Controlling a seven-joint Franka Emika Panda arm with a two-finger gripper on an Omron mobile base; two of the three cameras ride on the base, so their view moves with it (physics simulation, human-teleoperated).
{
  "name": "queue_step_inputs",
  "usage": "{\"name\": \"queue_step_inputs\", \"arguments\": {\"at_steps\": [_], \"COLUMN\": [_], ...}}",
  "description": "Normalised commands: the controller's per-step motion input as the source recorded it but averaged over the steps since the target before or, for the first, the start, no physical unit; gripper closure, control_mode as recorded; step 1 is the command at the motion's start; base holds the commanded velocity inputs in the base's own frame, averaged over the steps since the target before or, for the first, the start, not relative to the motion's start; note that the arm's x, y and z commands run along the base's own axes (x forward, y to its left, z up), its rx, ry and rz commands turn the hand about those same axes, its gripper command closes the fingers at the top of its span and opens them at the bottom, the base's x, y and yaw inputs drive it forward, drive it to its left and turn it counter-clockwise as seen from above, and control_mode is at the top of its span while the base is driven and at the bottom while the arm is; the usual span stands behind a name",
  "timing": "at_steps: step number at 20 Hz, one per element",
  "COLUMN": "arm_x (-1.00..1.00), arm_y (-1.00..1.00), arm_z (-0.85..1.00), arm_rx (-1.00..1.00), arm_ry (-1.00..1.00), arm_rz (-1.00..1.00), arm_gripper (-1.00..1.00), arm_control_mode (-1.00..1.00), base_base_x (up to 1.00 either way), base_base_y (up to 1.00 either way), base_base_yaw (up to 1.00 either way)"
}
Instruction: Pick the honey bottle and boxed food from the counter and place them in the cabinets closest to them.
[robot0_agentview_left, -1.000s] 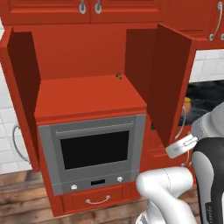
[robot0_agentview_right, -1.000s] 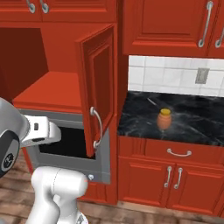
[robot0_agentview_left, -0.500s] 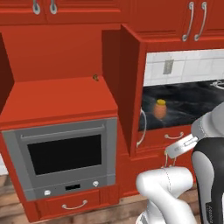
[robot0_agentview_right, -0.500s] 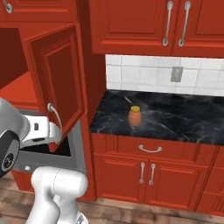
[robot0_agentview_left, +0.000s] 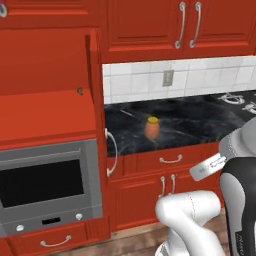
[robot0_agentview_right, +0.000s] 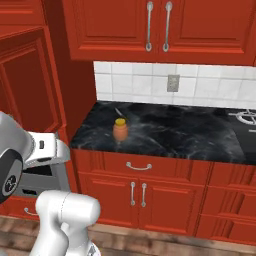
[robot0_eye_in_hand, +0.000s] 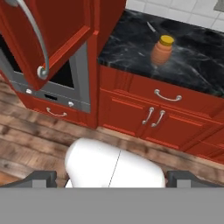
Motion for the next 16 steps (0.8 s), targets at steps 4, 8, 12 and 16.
{"name": "queue_step_inputs", "arguments": {"at_steps": [4, 8, 12, 16], "arm_x": [0.00, 0.00, 0.00, 0.00], "arm_y": [0.00, 0.00, 0.00, 0.00], "arm_z": [0.00, 0.00, 0.00, 0.00], "arm_rx": [0.00, 0.00, 0.00, 0.00], "arm_ry": [0.00, 0.00, 0.00, 0.00], "arm_rz": [0.00, 0.00, 0.00, 0.00], "arm_gripper": [-1.00, -1.00, -1.00, -1.00], "arm_control_mode": [1.00, 1.00, 1.00, 1.00], "base_base_x": [0.04, 0.01, -0.01, 0.10], "base_base_y": [-0.58, -0.39, -0.12, 0.00], "base_base_yaw": [-0.03, -0.01, 0.00, 0.00]}}
